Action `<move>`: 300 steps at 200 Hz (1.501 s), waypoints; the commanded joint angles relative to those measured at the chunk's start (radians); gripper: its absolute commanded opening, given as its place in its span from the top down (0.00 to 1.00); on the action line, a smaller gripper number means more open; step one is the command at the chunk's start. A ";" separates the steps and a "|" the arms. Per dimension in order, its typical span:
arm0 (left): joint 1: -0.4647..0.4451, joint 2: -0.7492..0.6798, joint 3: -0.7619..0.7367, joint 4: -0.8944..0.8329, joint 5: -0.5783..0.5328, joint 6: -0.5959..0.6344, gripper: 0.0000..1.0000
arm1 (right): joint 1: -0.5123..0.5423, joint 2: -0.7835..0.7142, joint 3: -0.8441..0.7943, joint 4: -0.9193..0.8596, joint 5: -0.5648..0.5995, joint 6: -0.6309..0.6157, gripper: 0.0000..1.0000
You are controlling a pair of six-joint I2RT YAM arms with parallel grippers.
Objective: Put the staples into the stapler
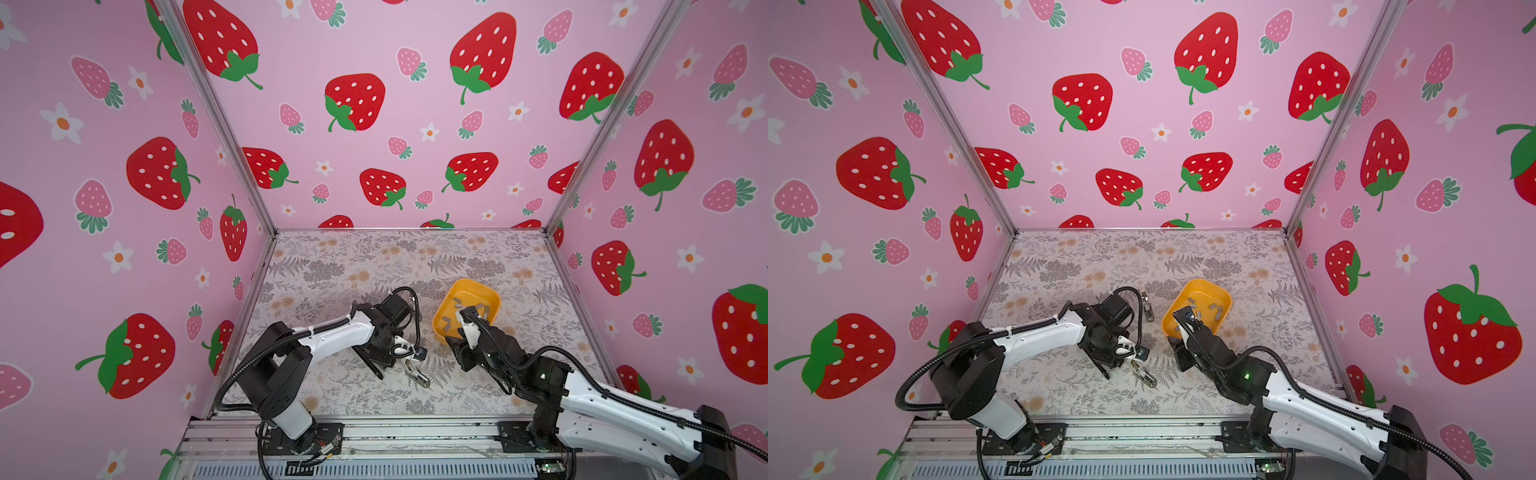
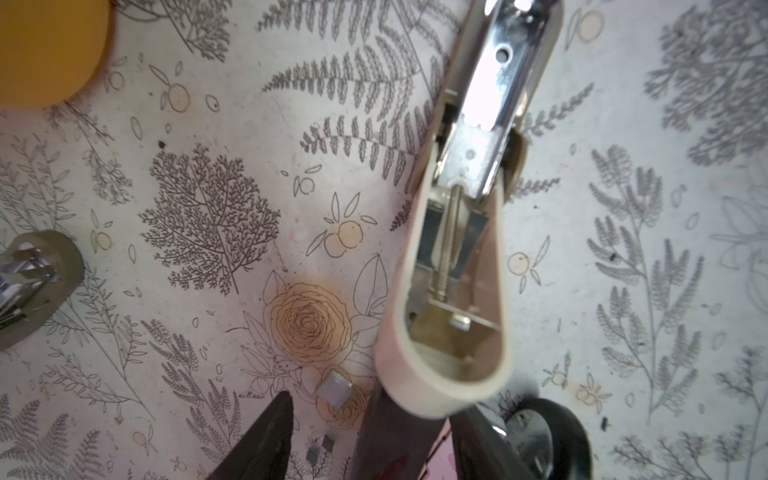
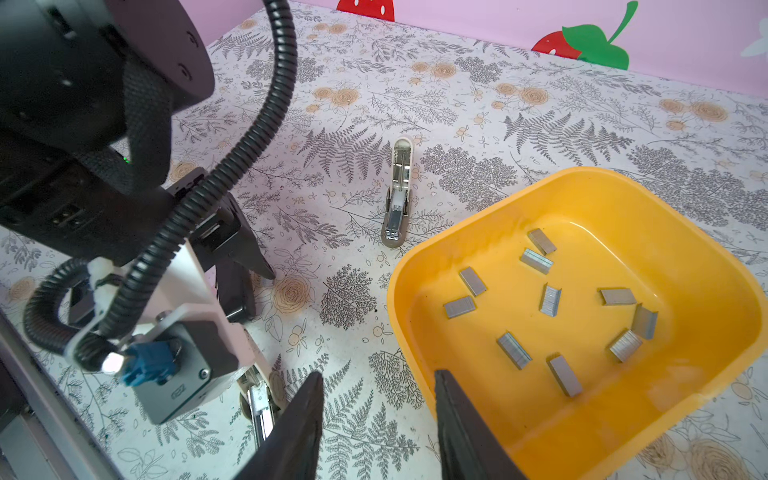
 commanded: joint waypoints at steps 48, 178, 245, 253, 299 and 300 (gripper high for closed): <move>-0.018 0.087 0.031 -0.043 -0.107 0.017 0.52 | -0.010 0.005 -0.011 -0.005 -0.007 0.009 0.54; -0.007 0.155 0.090 -0.125 -0.086 -0.007 0.72 | -0.013 0.007 -0.011 -0.004 -0.009 0.011 0.54; 0.036 -0.107 0.027 0.098 -0.086 -0.072 0.85 | -0.014 -0.013 0.002 0.000 -0.003 0.019 0.56; 0.037 -0.153 0.003 0.124 -0.096 -0.070 0.84 | -0.014 -0.020 0.005 0.002 -0.004 0.022 0.56; 0.149 -0.308 0.007 0.280 -0.257 -0.318 0.54 | -0.002 0.011 0.064 0.072 -0.180 0.027 0.55; 0.154 -0.309 0.013 0.286 -0.268 -0.337 0.53 | 0.000 0.014 0.066 0.075 -0.186 0.028 0.55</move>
